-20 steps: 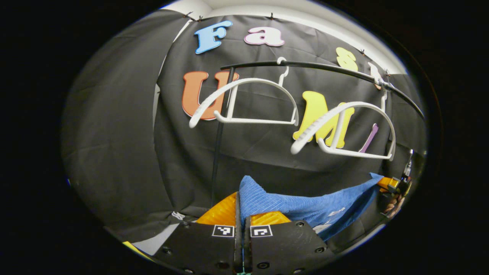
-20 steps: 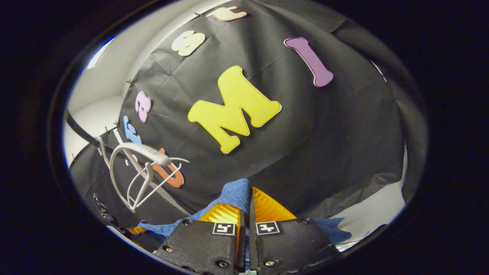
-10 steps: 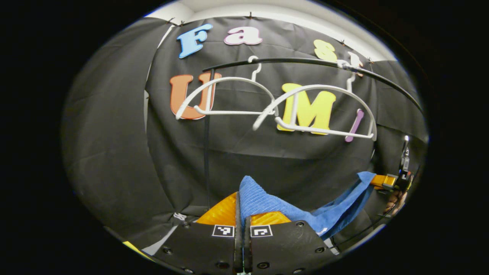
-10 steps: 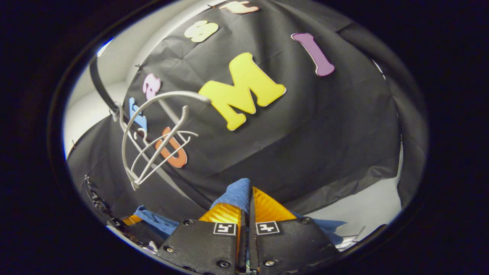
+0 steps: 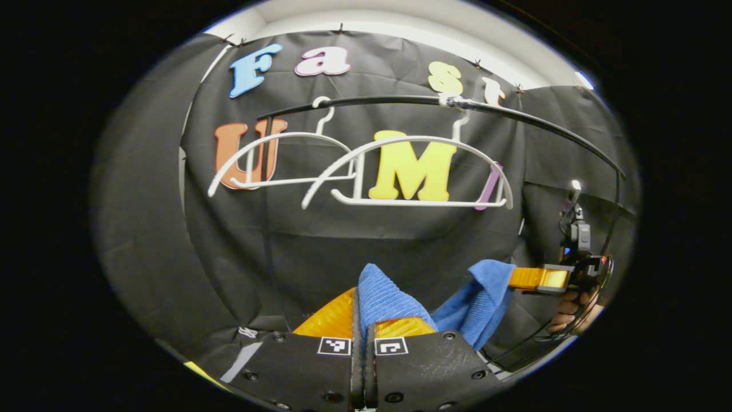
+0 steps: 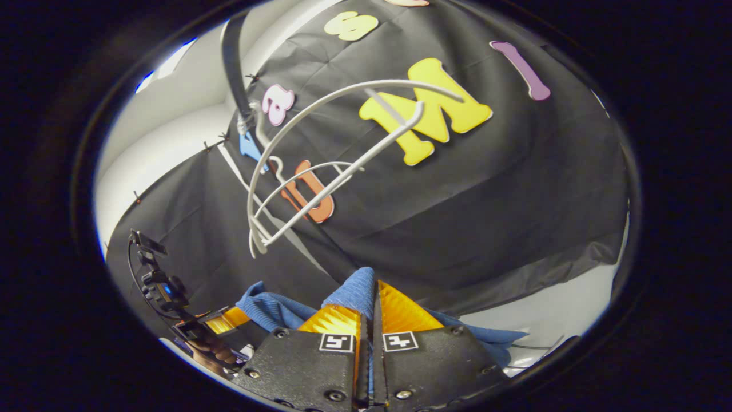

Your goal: Grasp the clothes on the hanger with both hands and then place them into the laundry hamper below.

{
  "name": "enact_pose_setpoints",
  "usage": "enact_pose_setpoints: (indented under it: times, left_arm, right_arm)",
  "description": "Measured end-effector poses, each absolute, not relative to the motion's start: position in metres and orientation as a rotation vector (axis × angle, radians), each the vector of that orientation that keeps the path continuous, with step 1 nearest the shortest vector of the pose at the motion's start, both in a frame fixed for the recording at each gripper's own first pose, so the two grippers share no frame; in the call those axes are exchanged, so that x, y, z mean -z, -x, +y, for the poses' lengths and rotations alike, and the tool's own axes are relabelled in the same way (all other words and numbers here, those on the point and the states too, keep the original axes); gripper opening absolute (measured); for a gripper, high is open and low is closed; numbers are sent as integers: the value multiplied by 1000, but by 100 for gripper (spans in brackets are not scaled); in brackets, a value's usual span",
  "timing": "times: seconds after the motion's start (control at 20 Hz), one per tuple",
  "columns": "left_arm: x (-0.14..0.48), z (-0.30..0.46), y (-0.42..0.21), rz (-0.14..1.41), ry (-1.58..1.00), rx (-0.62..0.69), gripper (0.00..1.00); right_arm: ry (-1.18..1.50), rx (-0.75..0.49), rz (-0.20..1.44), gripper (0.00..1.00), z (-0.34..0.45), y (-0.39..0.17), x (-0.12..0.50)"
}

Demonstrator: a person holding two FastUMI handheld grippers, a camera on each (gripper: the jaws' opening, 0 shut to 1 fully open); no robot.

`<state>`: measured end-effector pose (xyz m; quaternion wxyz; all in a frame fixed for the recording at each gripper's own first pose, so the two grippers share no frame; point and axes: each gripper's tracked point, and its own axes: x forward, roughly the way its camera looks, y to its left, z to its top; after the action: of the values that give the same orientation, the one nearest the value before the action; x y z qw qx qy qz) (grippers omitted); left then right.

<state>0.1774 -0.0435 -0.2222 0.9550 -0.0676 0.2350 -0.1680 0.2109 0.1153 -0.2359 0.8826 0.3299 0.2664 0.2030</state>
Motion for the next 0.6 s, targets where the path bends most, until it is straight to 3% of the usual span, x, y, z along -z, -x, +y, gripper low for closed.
enact_pose_setpoints:
  times: [0.3,0.6]
  left_arm:
    - [221,-84,-161,485,126,449,1]
    - [238,-99,-151,519,119,469,1]
  right_arm:
    - [-739,-567,637,4,175,-197,233]
    - [-760,-570,708,6,189,-196,265]
